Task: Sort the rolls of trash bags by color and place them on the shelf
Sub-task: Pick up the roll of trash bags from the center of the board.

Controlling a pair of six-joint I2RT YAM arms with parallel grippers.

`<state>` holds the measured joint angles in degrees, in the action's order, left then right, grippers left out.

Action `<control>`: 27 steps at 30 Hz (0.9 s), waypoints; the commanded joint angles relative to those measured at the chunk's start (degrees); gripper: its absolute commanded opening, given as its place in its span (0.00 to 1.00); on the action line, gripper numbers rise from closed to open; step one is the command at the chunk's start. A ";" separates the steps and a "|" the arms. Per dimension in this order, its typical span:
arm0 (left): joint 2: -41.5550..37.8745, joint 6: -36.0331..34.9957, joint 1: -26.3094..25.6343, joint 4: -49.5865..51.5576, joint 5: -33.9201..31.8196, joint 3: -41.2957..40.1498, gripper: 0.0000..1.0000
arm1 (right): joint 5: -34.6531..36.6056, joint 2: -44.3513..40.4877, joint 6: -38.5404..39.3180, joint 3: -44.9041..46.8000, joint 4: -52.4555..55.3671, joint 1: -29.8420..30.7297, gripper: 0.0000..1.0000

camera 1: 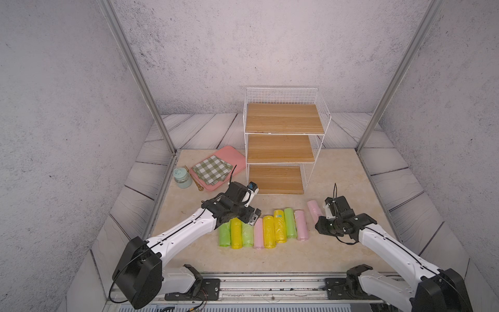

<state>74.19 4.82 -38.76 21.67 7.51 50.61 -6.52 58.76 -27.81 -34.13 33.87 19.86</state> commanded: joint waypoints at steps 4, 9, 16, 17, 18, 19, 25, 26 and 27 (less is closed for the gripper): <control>-2.20 0.10 -0.35 0.96 -2.72 2.47 0.97 | -2.68 -3.88 4.37 -3.32 -0.19 0.24 0.11; -3.42 -0.33 -0.35 1.51 -4.32 3.35 0.97 | -6.40 -3.15 5.86 -6.03 -1.21 0.27 0.07; -4.26 -0.41 -0.26 2.30 -6.68 4.69 0.97 | -10.84 1.72 6.68 -10.64 -3.10 0.34 0.01; -4.49 -0.43 -0.28 2.32 -7.01 4.74 0.97 | -11.20 2.65 6.66 -11.41 -3.27 0.42 0.00; -4.79 -0.53 -0.22 2.32 -7.29 4.76 0.97 | -11.38 3.52 6.72 -11.96 -3.49 0.45 0.00; -5.08 -0.51 -0.17 2.27 -7.65 4.72 0.97 | -11.64 4.34 6.67 -12.54 -3.95 0.55 0.00; -5.90 -0.60 0.65 2.44 -8.73 4.84 0.97 | -12.00 9.34 3.49 -15.02 -7.93 2.05 0.00; -5.86 -0.66 0.92 2.57 -8.82 4.93 0.97 | -11.79 10.25 2.71 -15.27 -9.05 2.62 0.00; -5.82 -0.60 1.12 2.54 -9.03 4.85 0.97 | -11.47 11.01 1.76 -15.43 -9.94 3.01 0.00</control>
<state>69.14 4.75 -38.30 23.40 -0.27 53.87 -17.23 67.85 -23.73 -47.75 28.45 21.74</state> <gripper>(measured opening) 0.971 0.276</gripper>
